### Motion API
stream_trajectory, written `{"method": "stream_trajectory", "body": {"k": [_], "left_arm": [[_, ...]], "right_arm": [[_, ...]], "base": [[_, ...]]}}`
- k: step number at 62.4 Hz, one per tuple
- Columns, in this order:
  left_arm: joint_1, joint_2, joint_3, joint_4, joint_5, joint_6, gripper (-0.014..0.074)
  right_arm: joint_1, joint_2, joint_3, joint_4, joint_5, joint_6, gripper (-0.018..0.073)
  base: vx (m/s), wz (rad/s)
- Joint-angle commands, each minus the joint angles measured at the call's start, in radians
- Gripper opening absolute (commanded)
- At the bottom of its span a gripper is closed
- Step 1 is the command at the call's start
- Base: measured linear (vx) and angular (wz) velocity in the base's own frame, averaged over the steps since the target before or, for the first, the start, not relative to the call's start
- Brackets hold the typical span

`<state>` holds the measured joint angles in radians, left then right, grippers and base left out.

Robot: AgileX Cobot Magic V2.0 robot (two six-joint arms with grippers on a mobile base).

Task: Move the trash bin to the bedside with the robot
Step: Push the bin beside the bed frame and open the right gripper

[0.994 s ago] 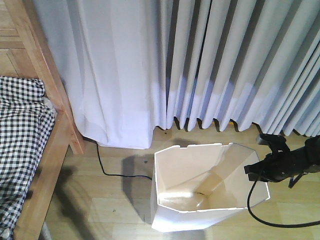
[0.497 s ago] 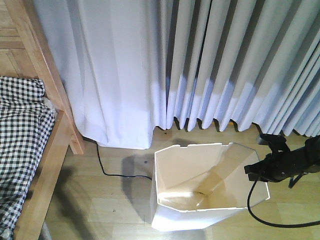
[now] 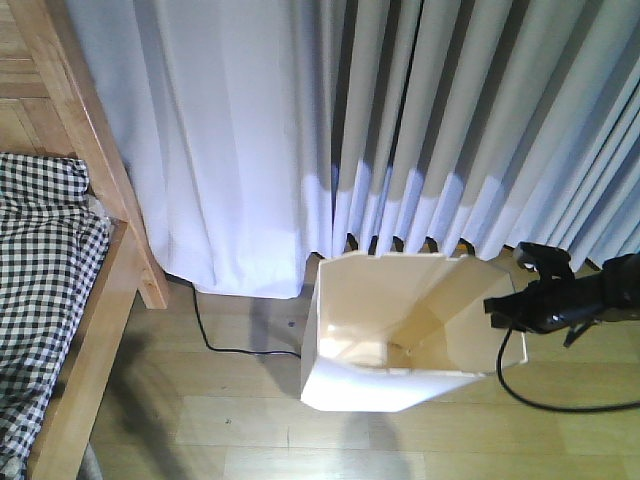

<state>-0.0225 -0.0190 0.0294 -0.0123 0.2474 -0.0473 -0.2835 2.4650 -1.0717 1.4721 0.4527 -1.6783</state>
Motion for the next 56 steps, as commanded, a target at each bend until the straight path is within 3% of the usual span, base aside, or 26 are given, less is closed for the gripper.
{"method": "stream_trajectory", "body": {"k": [1, 31, 56], "left_arm": [[-0.006, -0.010, 0.029, -0.004, -0.073, -0.009, -0.0006], [-0.006, -0.010, 0.029, -0.004, -0.073, -0.009, -0.0006], [-0.006, -0.010, 0.029, -0.004, -0.073, -0.009, -0.0006]], "right_arm": [[-0.002, -0.017, -0.083, 0.067, 0.156, 0.074, -0.0006], [0.009, 0.252, -0.309, 0.080, 0.114, 0.125, -0.0006], [0.133, 0.454, -0.503, 0.130, 0.080, 0.139, -0.0003]], "base": [[0.00, 0.00], [0.00, 0.00], [0.00, 0.00]]}}
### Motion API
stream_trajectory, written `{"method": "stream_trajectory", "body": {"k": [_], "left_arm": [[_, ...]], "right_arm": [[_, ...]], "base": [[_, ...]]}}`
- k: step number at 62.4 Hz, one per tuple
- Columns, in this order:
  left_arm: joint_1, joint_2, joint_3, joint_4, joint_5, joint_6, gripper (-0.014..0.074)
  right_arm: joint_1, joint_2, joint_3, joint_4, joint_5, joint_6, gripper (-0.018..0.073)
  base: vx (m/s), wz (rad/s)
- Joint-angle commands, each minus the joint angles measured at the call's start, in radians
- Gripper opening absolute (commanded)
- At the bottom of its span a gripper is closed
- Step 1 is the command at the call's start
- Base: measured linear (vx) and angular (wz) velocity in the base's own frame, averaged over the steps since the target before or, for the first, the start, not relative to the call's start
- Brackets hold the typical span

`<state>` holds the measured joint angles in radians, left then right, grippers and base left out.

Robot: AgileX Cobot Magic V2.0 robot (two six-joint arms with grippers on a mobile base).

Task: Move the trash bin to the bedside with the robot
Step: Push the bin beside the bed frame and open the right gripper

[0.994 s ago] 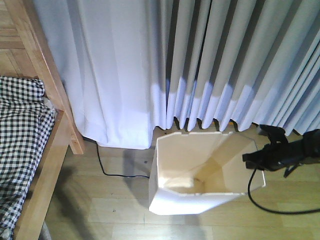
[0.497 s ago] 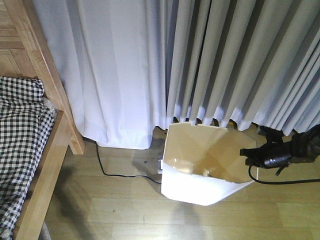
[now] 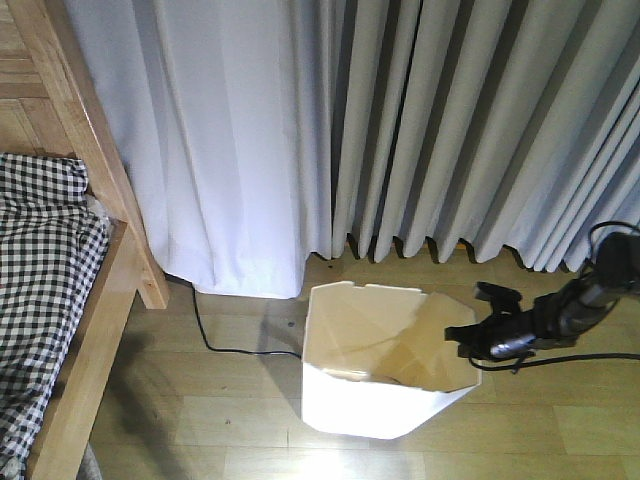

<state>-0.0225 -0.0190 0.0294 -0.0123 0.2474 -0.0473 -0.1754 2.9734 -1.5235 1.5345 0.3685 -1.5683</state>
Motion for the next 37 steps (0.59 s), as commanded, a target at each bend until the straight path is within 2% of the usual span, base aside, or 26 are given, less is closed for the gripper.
{"method": "stream_trajectory", "body": {"k": [1, 20, 27, 37], "left_arm": [[-0.006, -0.010, 0.029, -0.004, -0.073, -0.009, -0.0006], [-0.006, -0.010, 0.029, -0.004, -0.073, -0.009, -0.0006], [-0.006, -0.010, 0.029, -0.004, -0.073, -0.009, -0.0006], [-0.006, -0.010, 0.029, -0.004, -0.073, -0.009, -0.0006]], "right_arm": [[0.032, -0.050, -0.059, 0.076, 0.157, 0.030, -0.0003], [0.073, 0.020, -0.158, 0.109, 0.089, 0.029, 0.0031], [0.073, 0.036, -0.166, 0.112, 0.085, 0.032, 0.0085], [0.073, 0.045, -0.166, 0.109, 0.081, 0.032, 0.0217]], "base": [[0.00, 0.00], [0.00, 0.00], [0.00, 0.00], [0.00, 0.00]]}}
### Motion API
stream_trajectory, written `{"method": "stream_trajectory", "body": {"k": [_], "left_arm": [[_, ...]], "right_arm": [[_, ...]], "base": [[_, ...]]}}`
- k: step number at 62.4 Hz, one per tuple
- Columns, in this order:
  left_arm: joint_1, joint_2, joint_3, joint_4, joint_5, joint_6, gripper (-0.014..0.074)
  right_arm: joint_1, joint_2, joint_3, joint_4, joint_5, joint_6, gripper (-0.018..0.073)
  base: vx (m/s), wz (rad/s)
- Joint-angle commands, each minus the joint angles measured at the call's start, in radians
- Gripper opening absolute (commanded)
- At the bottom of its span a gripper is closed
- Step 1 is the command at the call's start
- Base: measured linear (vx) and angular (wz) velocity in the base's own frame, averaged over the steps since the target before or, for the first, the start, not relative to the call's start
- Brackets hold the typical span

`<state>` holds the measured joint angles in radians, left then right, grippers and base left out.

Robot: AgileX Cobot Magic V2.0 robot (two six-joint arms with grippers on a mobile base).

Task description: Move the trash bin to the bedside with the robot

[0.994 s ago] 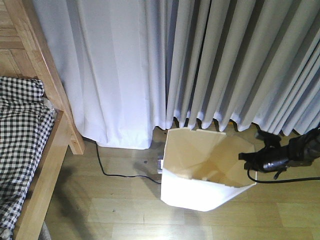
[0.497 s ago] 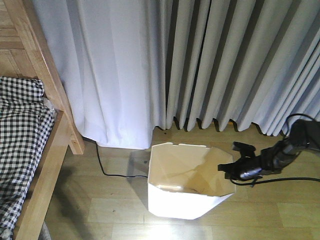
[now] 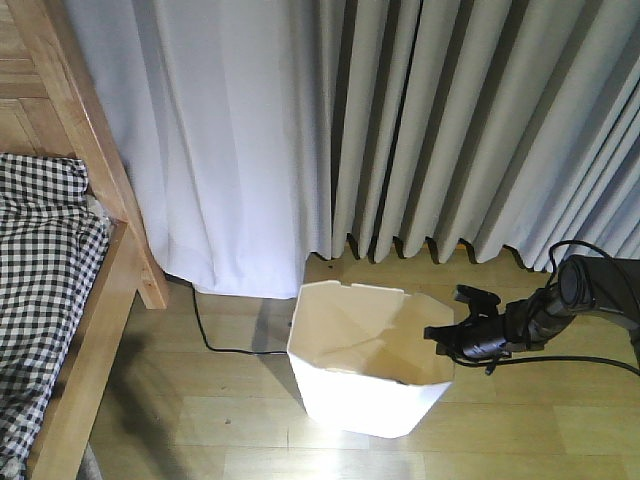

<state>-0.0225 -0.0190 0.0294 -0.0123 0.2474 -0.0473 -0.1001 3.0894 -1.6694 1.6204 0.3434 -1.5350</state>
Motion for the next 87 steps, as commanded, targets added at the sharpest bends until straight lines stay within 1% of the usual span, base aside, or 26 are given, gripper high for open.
{"method": "stream_trajectory", "body": {"k": [1, 14, 21, 34, 42, 49, 53, 58, 66, 69, 78, 87], "left_arm": [[-0.006, -0.010, 0.029, -0.004, -0.073, -0.009, -0.0006], [-0.006, -0.010, 0.029, -0.004, -0.073, -0.009, -0.0006], [-0.006, -0.010, 0.029, -0.004, -0.073, -0.009, -0.0006], [-0.006, -0.010, 0.029, -0.004, -0.073, -0.009, -0.0006], [-0.006, -0.010, 0.029, -0.004, -0.073, -0.009, -0.0006], [-0.006, -0.010, 0.029, -0.004, -0.073, -0.009, -0.0006], [-0.006, -0.010, 0.029, -0.004, -0.073, -0.009, -0.0006], [-0.006, -0.010, 0.029, -0.004, -0.073, -0.009, -0.0006], [-0.006, -0.010, 0.029, -0.004, -0.073, -0.009, -0.0006], [-0.006, -0.010, 0.029, -0.004, -0.073, -0.009, -0.0006], [-0.006, -0.010, 0.029, -0.004, -0.073, -0.009, -0.0006], [-0.006, -0.010, 0.029, -0.004, -0.073, -0.009, -0.0006]], "right_arm": [[-0.003, -0.071, -0.020, 0.024, 0.105, -0.001, 0.0230], [-0.006, -0.071, -0.020, 0.014, 0.096, 0.020, 0.0445], [-0.006, -0.071, -0.020, -0.017, 0.086, 0.022, 0.0499], [-0.006, -0.091, -0.017, -0.027, 0.043, 0.022, 0.0503], [-0.016, -0.136, -0.017, -0.092, 0.026, 0.034, 0.0503], [-0.038, -0.174, 0.007, -0.120, 0.047, 0.079, 0.0501], [-0.054, -0.199, 0.055, -0.105, 0.041, 0.079, 0.0496], [-0.078, -0.234, 0.136, -0.089, 0.021, 0.055, 0.0485], [-0.108, -0.309, 0.258, -0.078, 0.027, -0.030, 0.0467], [-0.117, -0.351, 0.307, -0.077, 0.008, -0.065, 0.0459], [-0.117, -0.529, 0.457, -0.070, -0.041, -0.140, 0.0447], [-0.117, -0.780, 0.608, -0.071, -0.087, -0.163, 0.0447]], "base": [[0.00, 0.00], [0.00, 0.00], [0.00, 0.00], [0.00, 0.00], [0.00, 0.00], [0.00, 0.00], [0.00, 0.00], [0.00, 0.00], [0.00, 0.00], [0.00, 0.00], [0.00, 0.00], [0.00, 0.00]]}}
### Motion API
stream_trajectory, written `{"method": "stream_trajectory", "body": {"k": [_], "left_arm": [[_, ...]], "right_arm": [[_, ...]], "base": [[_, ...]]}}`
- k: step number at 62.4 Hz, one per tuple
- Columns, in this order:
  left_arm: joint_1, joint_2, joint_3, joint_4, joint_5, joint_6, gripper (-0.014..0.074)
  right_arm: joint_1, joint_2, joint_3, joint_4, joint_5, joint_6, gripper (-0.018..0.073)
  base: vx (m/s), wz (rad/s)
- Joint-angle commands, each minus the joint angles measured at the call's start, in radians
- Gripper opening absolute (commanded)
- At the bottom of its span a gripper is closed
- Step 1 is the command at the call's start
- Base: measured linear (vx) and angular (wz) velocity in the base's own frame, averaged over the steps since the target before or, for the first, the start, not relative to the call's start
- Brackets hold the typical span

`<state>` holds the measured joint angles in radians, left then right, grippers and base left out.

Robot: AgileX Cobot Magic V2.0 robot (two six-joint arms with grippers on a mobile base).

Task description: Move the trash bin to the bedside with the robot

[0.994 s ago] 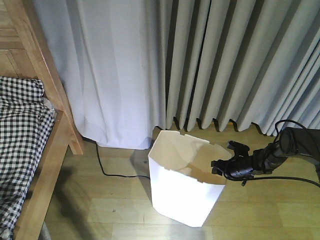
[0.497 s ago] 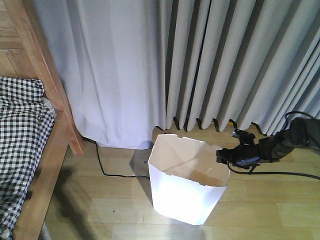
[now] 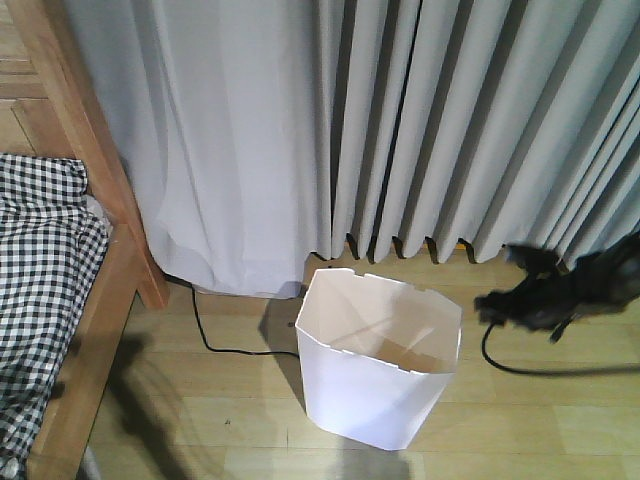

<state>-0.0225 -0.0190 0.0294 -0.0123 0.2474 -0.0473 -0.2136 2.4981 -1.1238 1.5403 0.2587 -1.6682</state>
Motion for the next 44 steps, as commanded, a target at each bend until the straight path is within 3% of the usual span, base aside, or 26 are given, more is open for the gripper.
{"method": "stream_trajectory", "body": {"k": [1, 24, 44], "left_arm": [[-0.006, -0.010, 0.029, -0.004, -0.073, -0.009, -0.0006], [-0.006, -0.010, 0.029, -0.004, -0.073, -0.009, -0.0006], [-0.006, -0.010, 0.029, -0.004, -0.073, -0.009, -0.0006]], "right_arm": [[-0.003, -0.213, 0.082, 0.009, -0.010, -0.029, 0.0447], [-0.002, -0.967, 0.362, -0.143, -0.124, -0.033, 0.0447], [-0.002, -1.607, 0.575, -0.142, -0.119, -0.026, 0.0447]], "base": [[0.00, 0.00], [0.00, 0.00], [0.00, 0.00]]}}
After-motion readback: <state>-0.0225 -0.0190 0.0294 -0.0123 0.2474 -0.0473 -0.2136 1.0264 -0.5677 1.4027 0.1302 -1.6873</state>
